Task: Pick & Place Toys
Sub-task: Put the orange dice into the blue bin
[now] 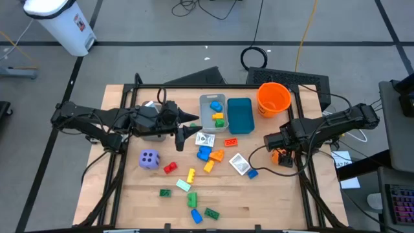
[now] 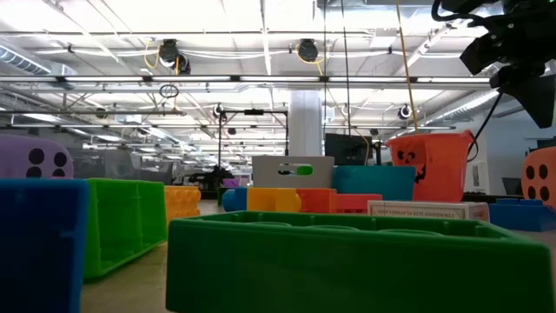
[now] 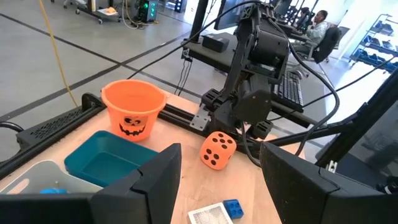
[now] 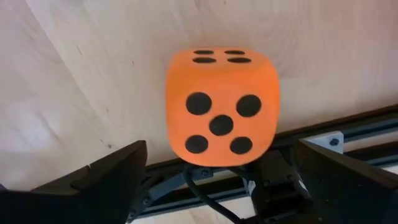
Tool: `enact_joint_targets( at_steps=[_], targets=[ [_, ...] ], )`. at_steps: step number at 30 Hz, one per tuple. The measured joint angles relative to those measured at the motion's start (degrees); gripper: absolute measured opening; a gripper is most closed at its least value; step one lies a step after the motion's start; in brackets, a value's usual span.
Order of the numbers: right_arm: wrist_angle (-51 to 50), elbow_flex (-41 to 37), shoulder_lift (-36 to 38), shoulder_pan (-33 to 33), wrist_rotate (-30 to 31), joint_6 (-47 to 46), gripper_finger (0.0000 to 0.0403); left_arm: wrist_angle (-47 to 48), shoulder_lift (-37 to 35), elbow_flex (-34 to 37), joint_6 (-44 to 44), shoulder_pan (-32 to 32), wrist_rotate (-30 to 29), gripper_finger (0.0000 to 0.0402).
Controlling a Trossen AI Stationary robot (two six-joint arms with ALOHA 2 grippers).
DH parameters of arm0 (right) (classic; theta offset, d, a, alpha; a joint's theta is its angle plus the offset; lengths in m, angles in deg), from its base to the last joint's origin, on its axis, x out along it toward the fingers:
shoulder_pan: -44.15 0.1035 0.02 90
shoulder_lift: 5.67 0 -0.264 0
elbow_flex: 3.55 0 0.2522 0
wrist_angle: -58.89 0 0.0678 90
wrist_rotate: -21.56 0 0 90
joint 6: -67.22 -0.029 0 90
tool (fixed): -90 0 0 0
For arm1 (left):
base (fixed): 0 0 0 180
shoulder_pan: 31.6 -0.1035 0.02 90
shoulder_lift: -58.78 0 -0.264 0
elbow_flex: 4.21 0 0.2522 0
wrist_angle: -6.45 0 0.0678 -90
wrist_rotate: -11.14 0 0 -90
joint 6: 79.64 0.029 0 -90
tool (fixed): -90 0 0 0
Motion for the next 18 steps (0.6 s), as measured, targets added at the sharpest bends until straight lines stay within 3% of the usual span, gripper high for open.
enact_joint_targets(
  at_steps=[8,18],
  targets=[
    [2.01,-0.24,-0.31,-0.02,0.58,-0.69,0.0397,-0.02,-0.02,0.0,0.04,0.0,-0.03,0.0228],
    [2.34,-6.69,-0.46,-0.04,0.33,-1.78,0.0399,-0.13,-0.02,0.0,0.07,0.0,-0.05,0.0228]
  ],
)
